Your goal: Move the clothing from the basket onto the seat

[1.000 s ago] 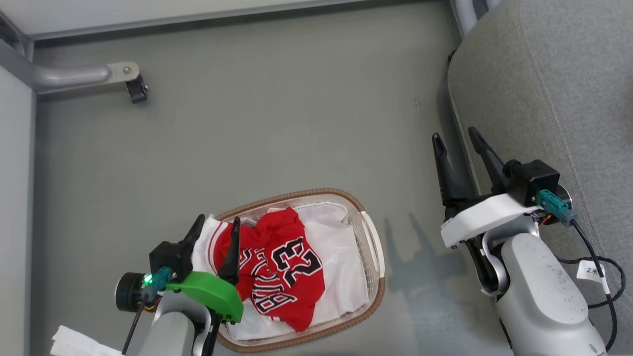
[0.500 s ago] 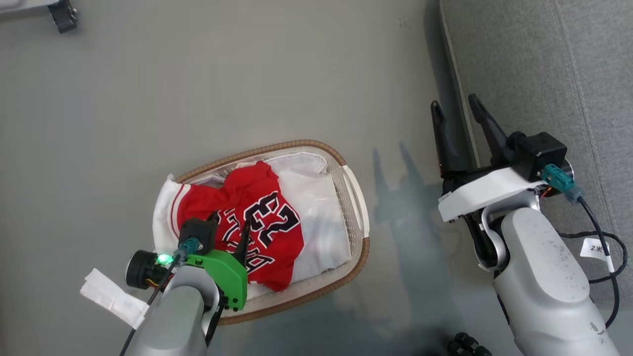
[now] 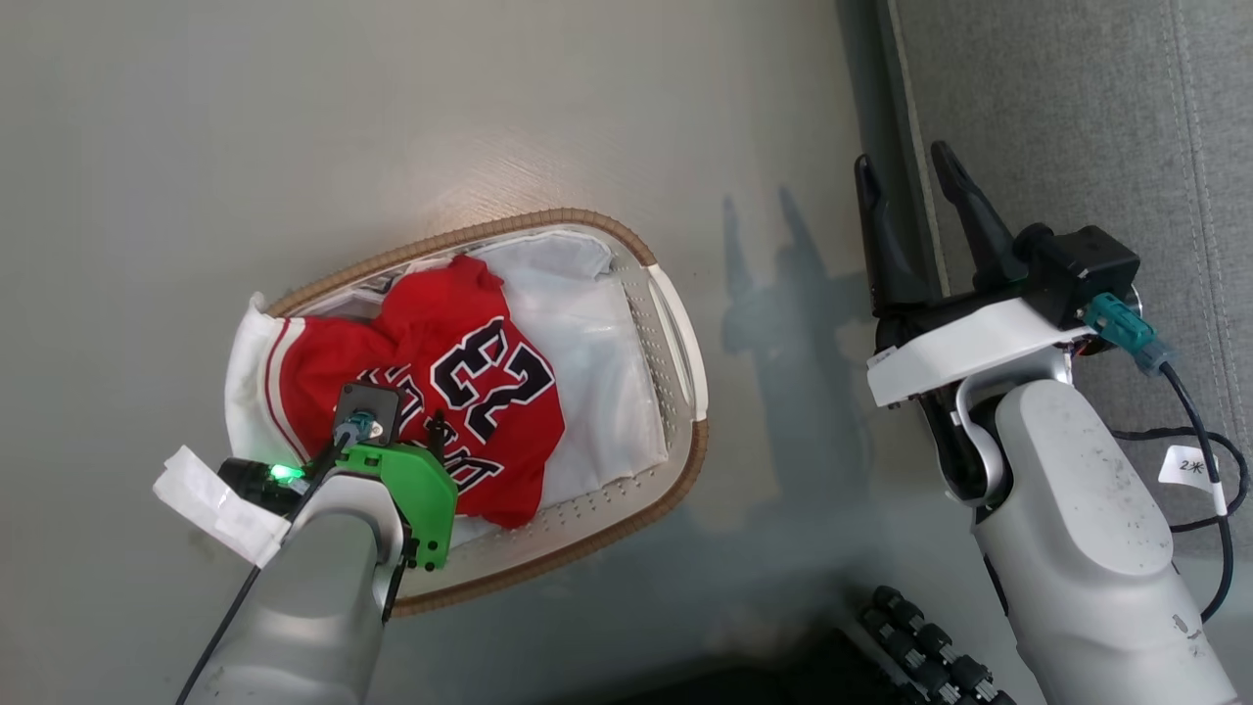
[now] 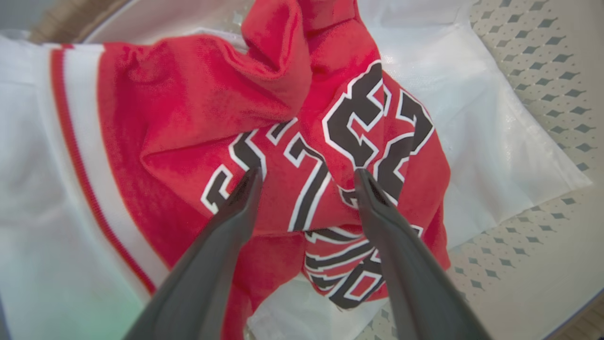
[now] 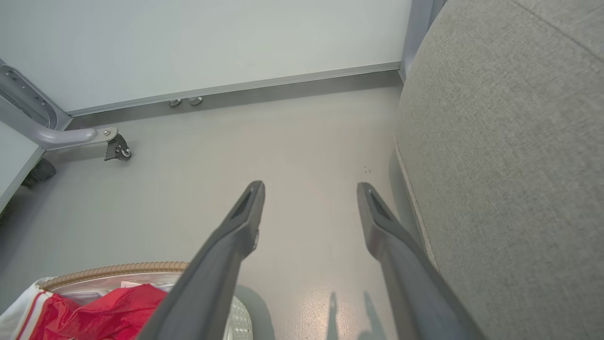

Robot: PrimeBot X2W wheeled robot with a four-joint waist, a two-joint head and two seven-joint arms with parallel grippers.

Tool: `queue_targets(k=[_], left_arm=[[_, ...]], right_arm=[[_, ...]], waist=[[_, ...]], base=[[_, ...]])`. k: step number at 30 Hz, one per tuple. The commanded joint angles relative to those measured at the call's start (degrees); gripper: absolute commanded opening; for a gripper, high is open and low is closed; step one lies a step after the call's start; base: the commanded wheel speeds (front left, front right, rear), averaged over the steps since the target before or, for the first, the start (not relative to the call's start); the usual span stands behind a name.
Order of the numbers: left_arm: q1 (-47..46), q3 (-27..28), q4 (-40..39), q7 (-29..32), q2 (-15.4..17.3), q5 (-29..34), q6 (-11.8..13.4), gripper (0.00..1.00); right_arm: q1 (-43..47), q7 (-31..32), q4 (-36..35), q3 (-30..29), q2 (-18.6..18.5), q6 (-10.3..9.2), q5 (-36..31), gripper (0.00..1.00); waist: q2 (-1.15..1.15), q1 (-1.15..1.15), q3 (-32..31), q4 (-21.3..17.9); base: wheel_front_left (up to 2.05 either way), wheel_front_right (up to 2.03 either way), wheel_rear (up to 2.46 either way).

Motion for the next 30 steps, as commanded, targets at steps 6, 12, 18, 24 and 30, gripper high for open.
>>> queue_targets(k=[6,12,18,24,30], left_arm=[[-3.0,0.1,1.3,1.8,1.0,-0.6,3.3,1.0],[-4.0,-0.5,1.7,3.6,1.3,-0.2,5.7,1.0],[-4.8,-2.2,1.9,5.2,1.5,1.0,6.4,1.0],[-5.3,-3.9,2.0,7.6,1.8,2.0,7.2,1.0],[-5.6,-5.1,2.0,9.2,2.1,2.3,6.9,1.0]], right_arm=[[-1.2,0.0,-0.7,-0.3,-0.2,-0.08,0.8,1.0],[-1.4,0.0,-0.7,0.3,-0.2,-0.08,1.8,1.0],[-1.5,0.0,-1.1,0.4,-0.2,-0.08,2.2,1.0],[-1.6,0.0,-1.4,0.2,-0.2,-0.08,1.8,1.0],[-1.5,0.0,-1.5,0.0,-0.2,-0.08,1.5,1.0]], waist=[[0.0,-0.01,3.7,-1.6],[0.0,-0.01,5.0,-2.3],[0.0,-0.01,6.1,-2.4],[0.0,-0.01,6.8,-2.3],[0.0,-0.01,7.2,-2.0]], base=[[0.0,0.0,0.0],[0.0,0.0,0.0],[0.0,0.0,0.0],[0.0,0.0,0.0],[0.0,0.0,0.0]])
